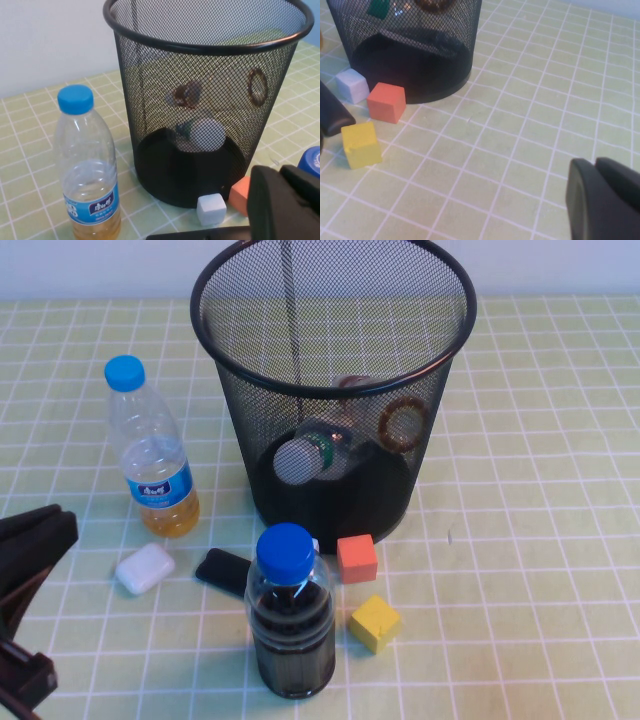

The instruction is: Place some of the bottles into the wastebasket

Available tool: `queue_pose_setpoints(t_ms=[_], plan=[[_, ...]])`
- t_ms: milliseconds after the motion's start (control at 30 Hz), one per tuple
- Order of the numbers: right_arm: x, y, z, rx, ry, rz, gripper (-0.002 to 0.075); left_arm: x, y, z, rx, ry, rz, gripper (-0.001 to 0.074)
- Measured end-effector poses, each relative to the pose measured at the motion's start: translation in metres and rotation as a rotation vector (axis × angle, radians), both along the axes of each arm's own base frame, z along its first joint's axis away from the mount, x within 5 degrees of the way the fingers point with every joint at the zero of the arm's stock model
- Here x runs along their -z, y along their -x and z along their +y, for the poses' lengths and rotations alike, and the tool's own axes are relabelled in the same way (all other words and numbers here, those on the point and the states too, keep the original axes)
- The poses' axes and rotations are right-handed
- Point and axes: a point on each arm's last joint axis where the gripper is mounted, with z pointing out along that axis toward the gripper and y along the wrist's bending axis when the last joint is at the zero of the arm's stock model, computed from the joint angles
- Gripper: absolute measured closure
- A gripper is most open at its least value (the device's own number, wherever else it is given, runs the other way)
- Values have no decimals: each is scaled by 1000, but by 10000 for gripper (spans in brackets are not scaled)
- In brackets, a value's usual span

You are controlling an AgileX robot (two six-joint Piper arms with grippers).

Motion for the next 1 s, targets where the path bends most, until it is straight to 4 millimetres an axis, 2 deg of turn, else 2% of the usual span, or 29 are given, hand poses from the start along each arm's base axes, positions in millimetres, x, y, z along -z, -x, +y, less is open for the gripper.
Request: queue_pose_setpoints(t_ms=[167,267,433,800,1000], plan=[[0,0,0,0,0,0,734,3,-1,2,-14,-43,-30,733],[0,0,0,0,1,0,734,16,3,8,-50,-30,-50,733],[0,0,0,1,1,1,734,53,11,21,-149,43,-121,733],[1,0,0,4,5,5,734,131,33,48,-430,73,-96,733],[1,0,-1,5,6,6,734,160,37,53,-531,41,71,733]])
